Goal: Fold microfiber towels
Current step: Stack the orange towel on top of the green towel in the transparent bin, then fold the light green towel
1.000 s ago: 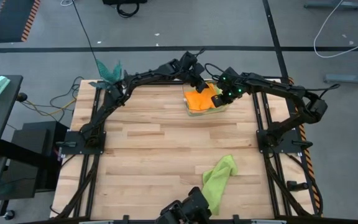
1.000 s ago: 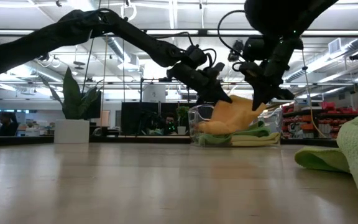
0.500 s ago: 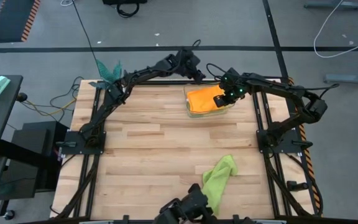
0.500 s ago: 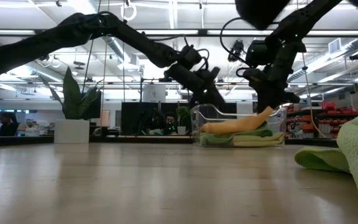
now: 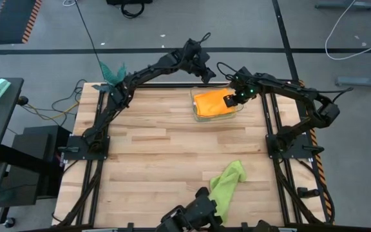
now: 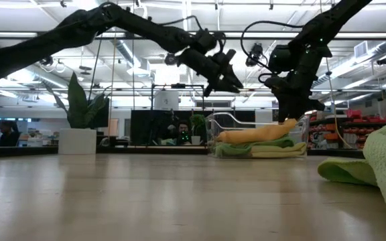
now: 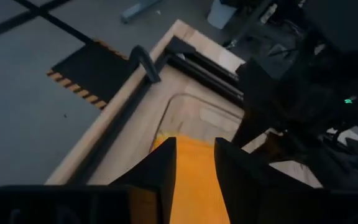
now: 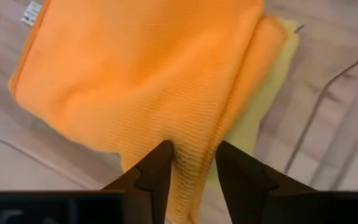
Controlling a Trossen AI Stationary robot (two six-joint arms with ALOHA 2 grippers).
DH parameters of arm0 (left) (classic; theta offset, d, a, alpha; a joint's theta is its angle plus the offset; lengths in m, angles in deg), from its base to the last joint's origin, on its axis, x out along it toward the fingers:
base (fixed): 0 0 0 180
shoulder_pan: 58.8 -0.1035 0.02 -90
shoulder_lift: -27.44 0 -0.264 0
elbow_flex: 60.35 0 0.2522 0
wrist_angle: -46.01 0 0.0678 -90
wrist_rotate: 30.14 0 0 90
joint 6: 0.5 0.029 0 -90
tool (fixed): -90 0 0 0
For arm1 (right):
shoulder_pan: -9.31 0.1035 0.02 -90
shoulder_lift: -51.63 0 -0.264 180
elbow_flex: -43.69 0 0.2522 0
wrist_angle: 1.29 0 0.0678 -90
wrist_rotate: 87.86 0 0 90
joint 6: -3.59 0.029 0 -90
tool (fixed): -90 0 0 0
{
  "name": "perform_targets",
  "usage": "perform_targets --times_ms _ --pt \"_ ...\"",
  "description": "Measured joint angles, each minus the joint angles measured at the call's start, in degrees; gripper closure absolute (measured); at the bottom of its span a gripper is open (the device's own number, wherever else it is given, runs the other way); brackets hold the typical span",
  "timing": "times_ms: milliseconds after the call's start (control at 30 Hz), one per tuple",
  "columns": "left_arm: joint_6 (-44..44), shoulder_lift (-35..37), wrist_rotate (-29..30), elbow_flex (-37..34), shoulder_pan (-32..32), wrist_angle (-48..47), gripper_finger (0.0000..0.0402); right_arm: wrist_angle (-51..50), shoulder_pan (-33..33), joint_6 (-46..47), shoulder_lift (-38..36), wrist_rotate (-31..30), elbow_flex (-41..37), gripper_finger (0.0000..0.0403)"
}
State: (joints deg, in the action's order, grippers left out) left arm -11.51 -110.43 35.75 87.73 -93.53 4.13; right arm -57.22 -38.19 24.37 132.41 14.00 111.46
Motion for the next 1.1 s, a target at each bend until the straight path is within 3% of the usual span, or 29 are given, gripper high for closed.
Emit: perform_targets --times_ms 267,400,533,767,1100 --pt "0.2 2.7 -0.1 0.8 -0.2 -5.1 0.0294 -1.7 -5.1 -4.7 -3.9 -0.1 0.3 0.0268" --pt "-0.1 3.0 -0.1 0.6 0.5 -14.9 0.0294 -2.6 -5.8 -5.9 -7.3 0.4 1.5 0.0268" --pt "2.6 3.0 -0.1 0.6 2.6 -27.2 0.0294 -2.7 -1.9 -6.6 -8.2 5.2 1.8 0.0273" --pt "6.1 3.0 -0.1 0.5 8.2 -36.7 0.0294 -0.7 3.2 -7.7 -2.0 5.4 1.8 0.0312" --pt "5.4 3.0 3.5 0.5 14.7 -40.4 0.0294 0.6 2.0 -12.2 6.6 2.5 1.8 0.0369"
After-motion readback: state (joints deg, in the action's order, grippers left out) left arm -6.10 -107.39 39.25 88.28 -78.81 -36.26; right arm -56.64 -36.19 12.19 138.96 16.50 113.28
